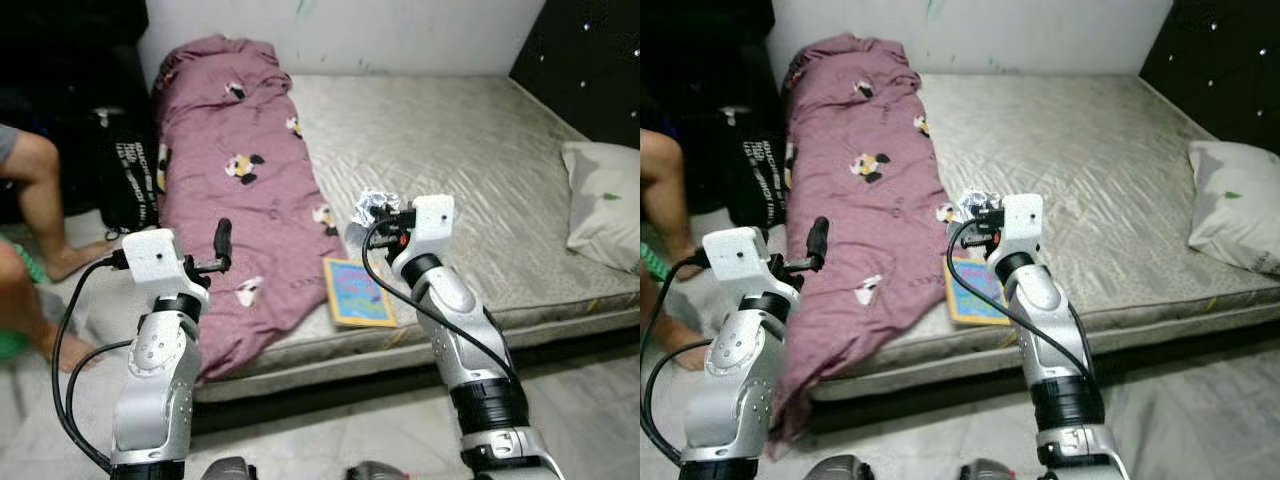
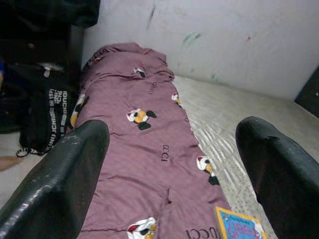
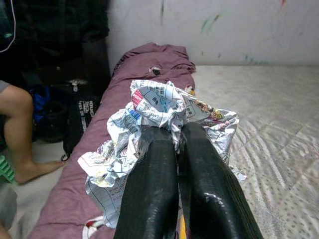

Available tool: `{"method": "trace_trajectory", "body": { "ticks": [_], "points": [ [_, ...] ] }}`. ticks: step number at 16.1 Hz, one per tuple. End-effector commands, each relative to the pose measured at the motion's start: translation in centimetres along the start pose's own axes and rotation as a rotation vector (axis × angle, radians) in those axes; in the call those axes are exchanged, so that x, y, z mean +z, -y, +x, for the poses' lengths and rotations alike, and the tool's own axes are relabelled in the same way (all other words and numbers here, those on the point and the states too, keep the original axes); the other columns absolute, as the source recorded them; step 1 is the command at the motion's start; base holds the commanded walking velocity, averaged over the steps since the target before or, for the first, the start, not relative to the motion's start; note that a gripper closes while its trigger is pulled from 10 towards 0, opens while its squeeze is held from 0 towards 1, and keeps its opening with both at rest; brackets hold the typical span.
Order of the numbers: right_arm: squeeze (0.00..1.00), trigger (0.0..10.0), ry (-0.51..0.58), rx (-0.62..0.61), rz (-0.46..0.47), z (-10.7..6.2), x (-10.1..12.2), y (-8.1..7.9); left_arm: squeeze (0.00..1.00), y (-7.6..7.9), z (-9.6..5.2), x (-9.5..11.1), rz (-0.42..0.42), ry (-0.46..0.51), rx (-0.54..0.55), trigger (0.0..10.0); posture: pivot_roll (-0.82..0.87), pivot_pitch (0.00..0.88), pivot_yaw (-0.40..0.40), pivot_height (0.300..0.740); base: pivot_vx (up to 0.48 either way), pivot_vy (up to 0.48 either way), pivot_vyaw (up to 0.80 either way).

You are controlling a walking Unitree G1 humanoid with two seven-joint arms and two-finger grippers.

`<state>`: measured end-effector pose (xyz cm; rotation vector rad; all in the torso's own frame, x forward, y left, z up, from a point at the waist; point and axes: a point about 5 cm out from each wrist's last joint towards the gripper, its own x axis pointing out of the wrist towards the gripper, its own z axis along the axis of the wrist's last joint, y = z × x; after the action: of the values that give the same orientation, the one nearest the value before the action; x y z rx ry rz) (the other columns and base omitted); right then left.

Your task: Clean up the room

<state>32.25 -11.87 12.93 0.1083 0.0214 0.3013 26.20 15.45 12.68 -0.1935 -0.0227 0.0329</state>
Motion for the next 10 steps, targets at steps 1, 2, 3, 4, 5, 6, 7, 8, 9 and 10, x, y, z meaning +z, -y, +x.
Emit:
{"method": "trace_trajectory", "body": {
  "ticks": [1, 2, 3, 4, 5, 6, 7, 8, 9, 10],
  "points": [
    [0.0, 10.0, 0.0, -0.036, -0.012, -0.44, 0.03, 1.26, 0.0, 0.87, 0.06, 0.24, 0.01, 0.015, -0.019, 10.0, 0.02, 0.0, -0.063, 0.74, 0.0, 0.33, 0.0],
    [0.0, 10.0, 0.003, -0.028, -0.021, -0.45, 0.1, 1.18, 0.0, 0.83, 0.03, 0.29, 0.004, 0.02, -0.012, 10.0, 0.02, 0.0, -0.063, 0.74, 0.0, 0.0, 0.0],
    [0.0, 10.0, 0.003, -0.026, -0.026, -0.46, 0.09, 1.14, 0.0, 0.77, 0.02, 0.28, 0.003, 0.019, -0.008, 10.0, 0.02, 0.0, -0.063, 0.74, 0.0, 0.0, 0.0],
    [0.0, 10.0, 0.005, -0.011, -0.044, -0.51, 0.02, 0.95, 0.0, 0.67, 0.02, 0.21, 0.008, 0.015, 0.0, 10.0, 0.02, 0.0, -0.071, 0.74, 0.0, 0.0, 0.8],
    [0.0, 10.0, 0.006, -0.01, -0.044, -0.51, 0.02, 0.93, 0.0, 0.68, 0.0, 0.23, 0.008, 0.02, -0.003, 10.0, 0.02, 0.0, -0.071, 0.74, 0.0, 0.0, 0.8],
    [0.0, 10.0, 0.004, -0.012, -0.044, -0.53, -0.02, 0.96, 0.0, 0.65, -0.03, 0.24, 0.008, 0.023, 0.002, 10.0, 0.02, 0.0, -0.071, 0.74, 0.0, 0.0, 0.8],
    [0.0, 10.0, 0.004, -0.013, -0.042, -0.53, -0.03, 0.98, 0.0, 0.53, -0.06, 0.25, 0.001, 0.025, 0.01, 10.0, 0.02, 0.0, -0.068, 0.74, 0.0, 0.0, 0.8],
    [0.0, 10.0, 0.006, -0.012, -0.043, -0.52, 0.0, 0.96, 0.0, 0.48, -0.06, 0.27, 0.002, 0.023, 0.012, 10.0, 0.02, 0.0, -0.068, 0.74, 0.0, 0.0, 0.8],
    [0.0, 10.0, 0.006, -0.013, -0.043, -0.39, 0.08, 0.94, 0.0, 0.48, 0.1, 0.39, 0.014, 0.025, 0.009, 10.0, 0.02, 0.0, -0.066, 0.74, 0.0, 0.0, 0.8],
    [0.0, 10.0, 0.009, -0.011, -0.044, -0.31, 0.14, 0.91, 0.0, 0.57, 0.19, 0.47, 0.028, 0.026, 0.004, 10.0, 0.02, 0.0, -0.061, 0.74, 0.0, 0.0, 0.8]
  ]
}}
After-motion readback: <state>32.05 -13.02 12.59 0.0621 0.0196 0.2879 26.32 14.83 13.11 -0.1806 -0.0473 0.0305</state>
